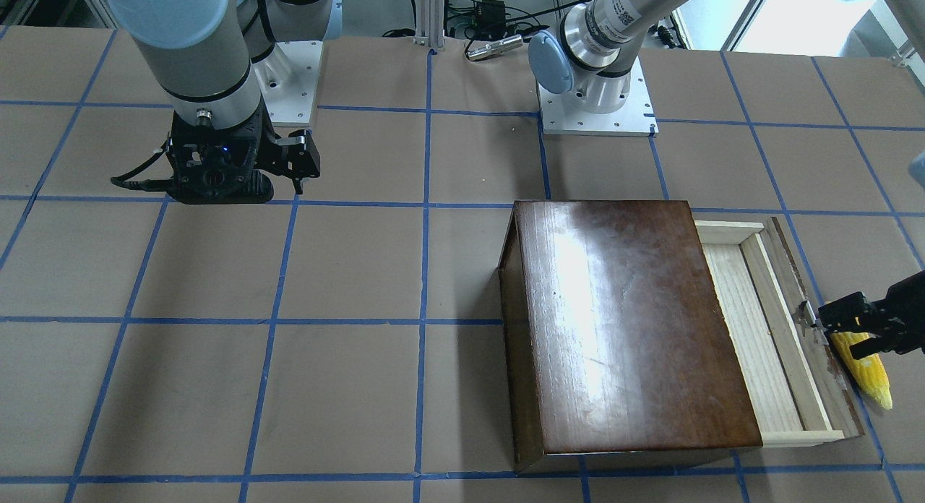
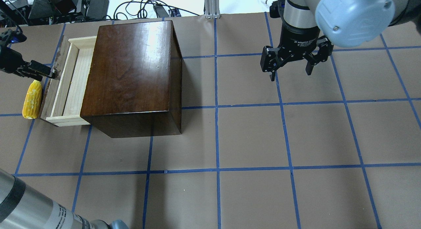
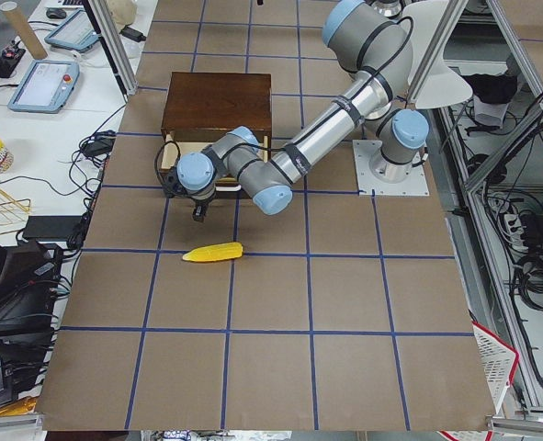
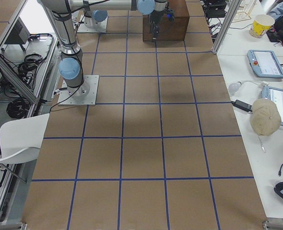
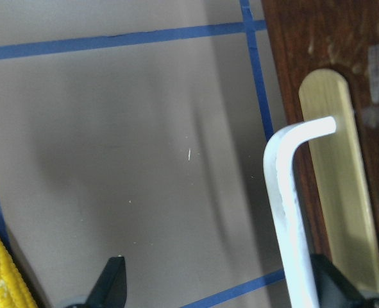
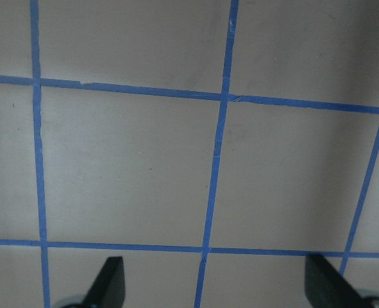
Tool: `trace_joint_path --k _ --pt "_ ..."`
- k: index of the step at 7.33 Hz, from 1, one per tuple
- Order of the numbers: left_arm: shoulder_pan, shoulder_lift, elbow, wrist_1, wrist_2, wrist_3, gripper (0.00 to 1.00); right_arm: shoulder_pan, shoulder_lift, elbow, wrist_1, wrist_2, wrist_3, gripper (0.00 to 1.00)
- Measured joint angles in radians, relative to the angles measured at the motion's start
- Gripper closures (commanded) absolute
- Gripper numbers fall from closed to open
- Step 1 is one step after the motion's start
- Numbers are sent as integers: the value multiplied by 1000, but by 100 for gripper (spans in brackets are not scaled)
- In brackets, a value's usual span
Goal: Open drawer and put corn inside
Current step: 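Release the handle and move the left gripper toward the yellow corn, then lower the left gripper over the yellow corn and close on it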
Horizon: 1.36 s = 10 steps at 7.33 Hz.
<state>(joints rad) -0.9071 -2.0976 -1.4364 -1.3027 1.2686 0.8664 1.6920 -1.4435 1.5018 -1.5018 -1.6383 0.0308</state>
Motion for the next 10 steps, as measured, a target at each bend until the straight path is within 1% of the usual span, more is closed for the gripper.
trace_joint_path --k 6,8,10 --pt "9 -9 26 -5 28 8 0 0 0 0 0 0 0 0" --pt "16 6 39 -15 67 -17 0 0 0 0 0 0 0 0" --pt "29 15 59 -14 132 -82 0 0 0 0 0 0 1 0"
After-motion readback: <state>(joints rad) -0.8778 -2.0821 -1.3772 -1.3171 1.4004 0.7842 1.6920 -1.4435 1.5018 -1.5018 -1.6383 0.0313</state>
